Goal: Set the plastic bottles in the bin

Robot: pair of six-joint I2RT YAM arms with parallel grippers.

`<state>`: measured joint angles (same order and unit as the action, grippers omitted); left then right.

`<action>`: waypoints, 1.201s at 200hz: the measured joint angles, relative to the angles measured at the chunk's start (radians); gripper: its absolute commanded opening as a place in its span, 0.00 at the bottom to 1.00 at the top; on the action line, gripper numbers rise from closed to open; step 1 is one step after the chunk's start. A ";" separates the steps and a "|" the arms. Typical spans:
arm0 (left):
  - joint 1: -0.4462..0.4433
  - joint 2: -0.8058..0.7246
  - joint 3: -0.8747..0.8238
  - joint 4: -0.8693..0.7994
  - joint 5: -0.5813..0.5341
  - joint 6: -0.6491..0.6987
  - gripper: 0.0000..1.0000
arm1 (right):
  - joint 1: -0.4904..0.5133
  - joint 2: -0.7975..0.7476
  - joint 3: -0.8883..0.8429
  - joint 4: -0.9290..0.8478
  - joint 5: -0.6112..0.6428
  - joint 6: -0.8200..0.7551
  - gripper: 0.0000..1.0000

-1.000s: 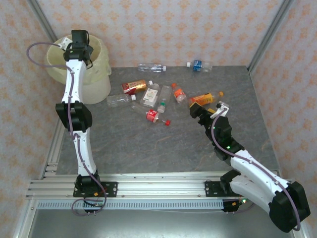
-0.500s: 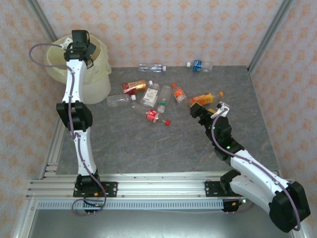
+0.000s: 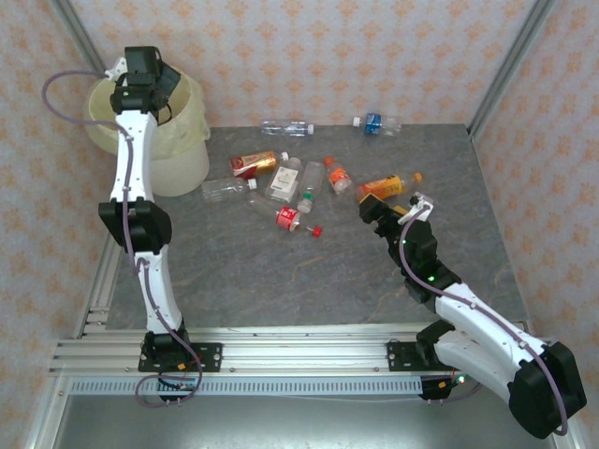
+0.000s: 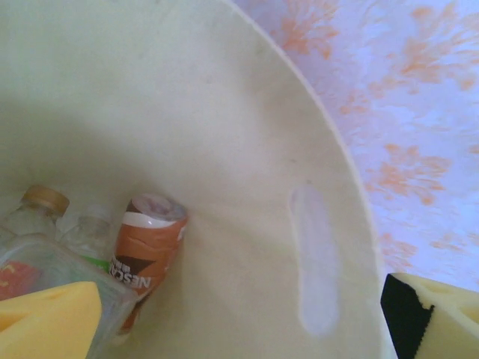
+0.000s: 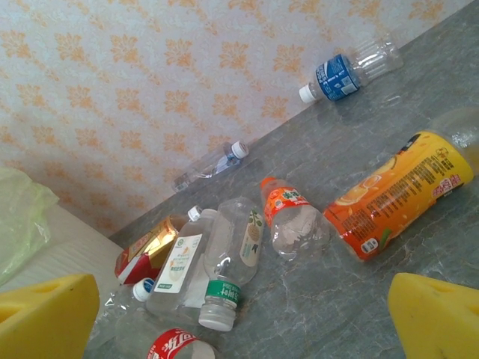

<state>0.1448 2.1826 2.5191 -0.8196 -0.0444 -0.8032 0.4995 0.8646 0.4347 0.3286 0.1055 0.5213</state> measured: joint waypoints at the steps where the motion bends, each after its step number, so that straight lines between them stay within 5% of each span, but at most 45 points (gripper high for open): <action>1: -0.001 -0.004 -0.003 0.000 0.000 0.000 1.00 | 0.000 0.000 0.000 0.000 0.000 0.000 0.99; 83: -0.069 -0.325 -0.314 0.076 0.010 0.078 1.00 | 0.000 -0.004 -0.006 -0.023 0.001 0.011 0.99; 155: -0.259 -0.679 -0.807 0.191 0.021 0.139 1.00 | -0.001 -0.004 -0.026 -0.070 0.034 0.055 0.99; 194: -0.379 -0.842 -1.072 0.228 0.018 0.066 1.00 | -0.001 0.006 -0.026 -0.071 0.039 0.056 0.99; 240: -0.393 -0.918 -1.300 0.274 -0.016 -0.085 1.00 | -0.001 0.025 -0.026 -0.071 0.046 0.062 0.99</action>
<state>-0.2481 1.2648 1.2194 -0.5457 -0.0601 -0.8886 0.4988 0.8894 0.4091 0.2577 0.1513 0.5835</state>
